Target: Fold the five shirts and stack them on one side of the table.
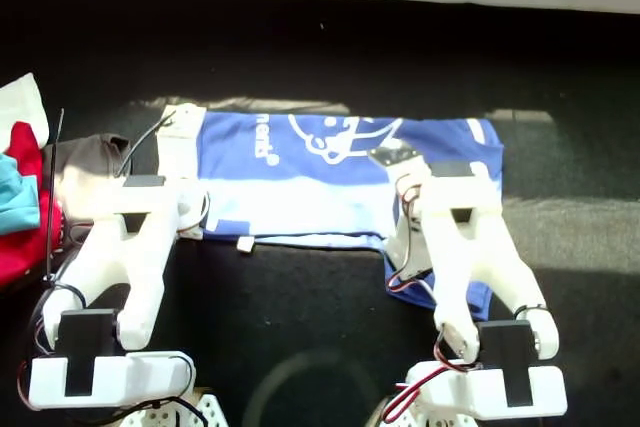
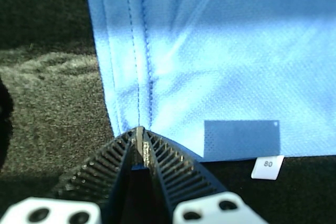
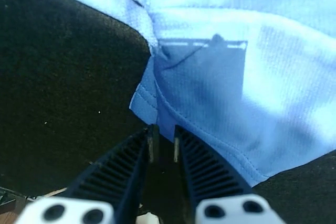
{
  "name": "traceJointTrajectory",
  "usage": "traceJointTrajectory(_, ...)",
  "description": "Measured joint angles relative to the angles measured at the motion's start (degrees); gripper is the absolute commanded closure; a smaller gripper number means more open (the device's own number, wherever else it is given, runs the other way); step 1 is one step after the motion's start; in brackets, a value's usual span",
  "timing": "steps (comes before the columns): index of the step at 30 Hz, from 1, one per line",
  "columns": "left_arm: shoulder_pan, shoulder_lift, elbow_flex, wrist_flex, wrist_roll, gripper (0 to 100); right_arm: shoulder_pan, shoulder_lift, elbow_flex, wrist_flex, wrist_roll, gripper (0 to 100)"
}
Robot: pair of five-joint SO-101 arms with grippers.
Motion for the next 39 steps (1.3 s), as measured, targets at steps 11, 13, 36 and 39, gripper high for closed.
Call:
traceJointTrajectory(11, 0.00, 0.00, 0.00, 0.00, 0.00, 99, 0.00, 0.00, 7.56, -7.21, 0.79, 86.7)
traceJointTrajectory(13, 0.00, 0.00, 0.00, 0.00, 0.00, 99, 0.00, 0.00, 8.97, -8.35, 0.79, 85.3)
traceJointTrajectory(36, 0.00, 0.00, 0.00, 0.00, 0.00, 99, 0.18, -14.95, 8.62, -5.71, 0.79, 99.2)
traceJointTrajectory(39, 0.00, 0.00, 0.00, 0.00, 0.00, 99, 0.18, -18.46, 9.05, -4.13, 0.79, 99.2)
